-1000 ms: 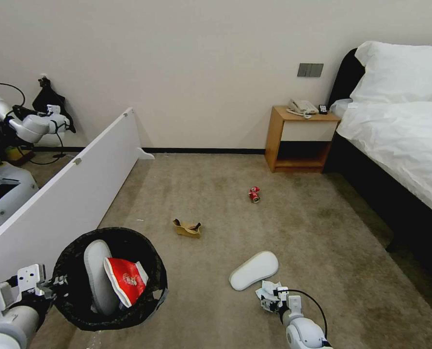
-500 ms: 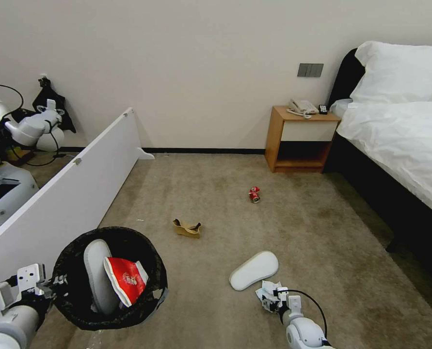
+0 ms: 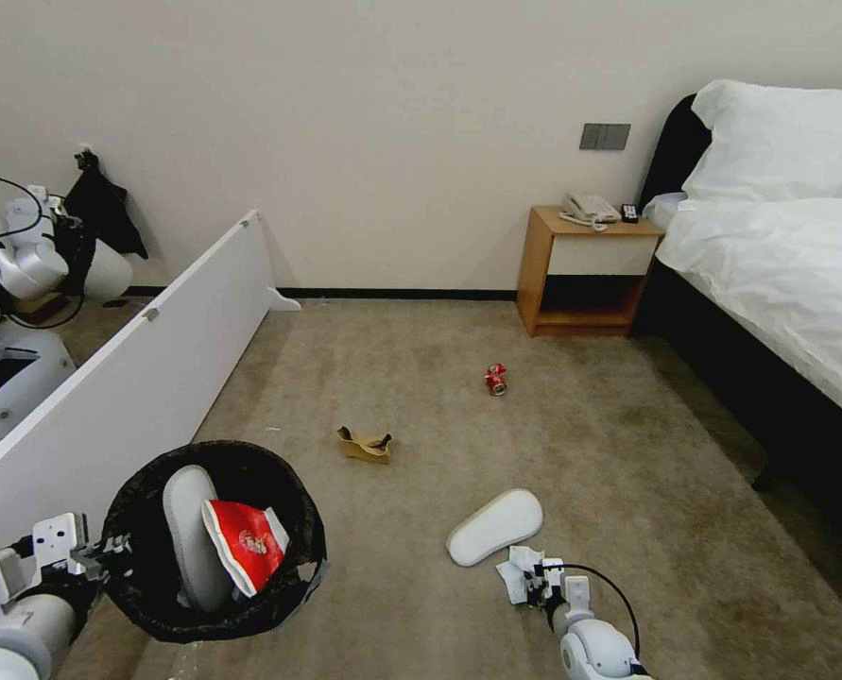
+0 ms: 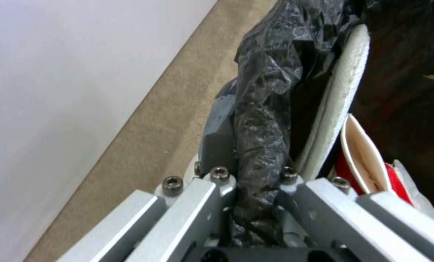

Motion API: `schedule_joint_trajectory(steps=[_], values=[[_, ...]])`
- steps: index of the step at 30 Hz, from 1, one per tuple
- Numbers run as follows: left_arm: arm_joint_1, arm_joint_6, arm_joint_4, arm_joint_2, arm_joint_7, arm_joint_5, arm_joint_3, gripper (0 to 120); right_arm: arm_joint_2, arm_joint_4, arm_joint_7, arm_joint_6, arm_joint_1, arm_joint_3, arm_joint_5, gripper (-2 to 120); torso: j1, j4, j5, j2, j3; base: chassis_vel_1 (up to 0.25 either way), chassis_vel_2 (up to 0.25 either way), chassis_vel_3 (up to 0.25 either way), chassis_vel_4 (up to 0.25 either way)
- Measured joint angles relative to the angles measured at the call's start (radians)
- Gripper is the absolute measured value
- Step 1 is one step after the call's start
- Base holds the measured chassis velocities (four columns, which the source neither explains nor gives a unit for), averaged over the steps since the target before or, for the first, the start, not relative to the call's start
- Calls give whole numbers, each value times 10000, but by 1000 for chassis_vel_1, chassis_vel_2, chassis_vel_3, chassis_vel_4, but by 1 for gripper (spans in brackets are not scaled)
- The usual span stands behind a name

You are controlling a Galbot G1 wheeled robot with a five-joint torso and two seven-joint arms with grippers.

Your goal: Pick up the trash bin, then pick up the garbage from the floor and place it into the trash bin.

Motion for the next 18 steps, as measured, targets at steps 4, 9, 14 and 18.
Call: schedule_joint_trajectory(steps=[4,9,14,18], values=[[2,0,-26,1,-3,-4,7,1,-8,10,12,9,0,7,-3,0,1,1,0,0,0,0,0,0,0],[32,0,-52,-3,-6,-3,7,1,-38,52,33,23,-15,8,-6,0,0,1,0,0,0,0,0,0,0],[32,0,-69,-9,-7,-4,10,1,-122,241,12,247,-86,35,-114,0,1,0,1,0,0,0,0,0,0],[25,0,-71,-9,-9,-3,60,1,-458,1443,-141,884,-403,161,-74,0,1,-1,1,0,0,0,0,0,0]])
